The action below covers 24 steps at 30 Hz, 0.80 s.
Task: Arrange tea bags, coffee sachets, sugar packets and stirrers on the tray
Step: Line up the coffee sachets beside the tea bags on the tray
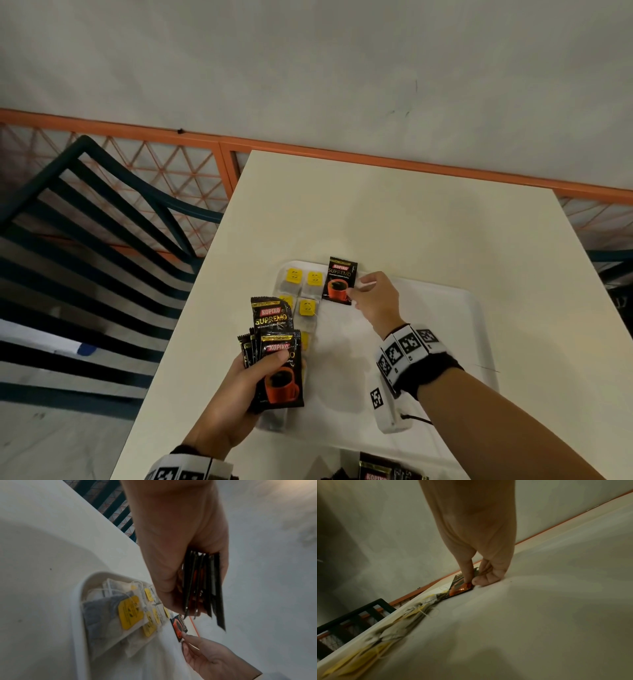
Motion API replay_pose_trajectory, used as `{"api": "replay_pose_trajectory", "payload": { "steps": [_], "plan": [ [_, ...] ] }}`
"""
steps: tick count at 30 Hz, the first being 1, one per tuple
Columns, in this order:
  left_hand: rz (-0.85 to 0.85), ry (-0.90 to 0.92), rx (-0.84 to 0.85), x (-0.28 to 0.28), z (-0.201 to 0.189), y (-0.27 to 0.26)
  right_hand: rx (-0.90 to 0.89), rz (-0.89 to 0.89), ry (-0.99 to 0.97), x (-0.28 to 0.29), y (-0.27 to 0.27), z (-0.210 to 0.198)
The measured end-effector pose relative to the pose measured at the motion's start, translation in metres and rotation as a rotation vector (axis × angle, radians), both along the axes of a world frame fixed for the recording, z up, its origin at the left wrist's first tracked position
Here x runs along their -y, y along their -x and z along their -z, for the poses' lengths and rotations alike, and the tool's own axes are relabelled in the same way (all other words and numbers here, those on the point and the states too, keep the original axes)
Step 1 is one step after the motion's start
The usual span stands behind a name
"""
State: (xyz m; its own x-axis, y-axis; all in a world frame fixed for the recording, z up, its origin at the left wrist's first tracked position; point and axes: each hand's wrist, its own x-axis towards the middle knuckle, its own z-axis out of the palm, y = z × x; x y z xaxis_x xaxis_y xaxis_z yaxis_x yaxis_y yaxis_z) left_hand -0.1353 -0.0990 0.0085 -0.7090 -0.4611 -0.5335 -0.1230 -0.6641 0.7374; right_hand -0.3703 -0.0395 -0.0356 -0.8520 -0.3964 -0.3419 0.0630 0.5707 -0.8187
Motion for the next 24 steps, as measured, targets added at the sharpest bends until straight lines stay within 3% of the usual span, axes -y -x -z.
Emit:
{"api": "replay_pose_trajectory", "payload": {
  "steps": [4,8,11,19,24],
  "plan": [
    [0.006,0.027,0.010,0.000,-0.002,0.004,-0.090,-0.099,-0.004,-0.002,-0.019,-0.024],
    [0.040,0.031,0.020,0.000,-0.003,0.011,0.193,-0.504,0.119,-0.013,-0.051,-0.051],
    [0.081,0.028,0.016,-0.003,-0.004,0.015,0.286,-0.643,0.172,-0.019,-0.066,-0.055],
    [0.099,0.016,0.048,-0.008,0.001,0.019,0.349,-0.385,0.364,-0.021,-0.063,-0.051],
    [0.075,0.005,0.079,-0.009,0.006,0.017,0.359,-0.184,0.369,-0.029,-0.034,-0.049]
  ]
}}
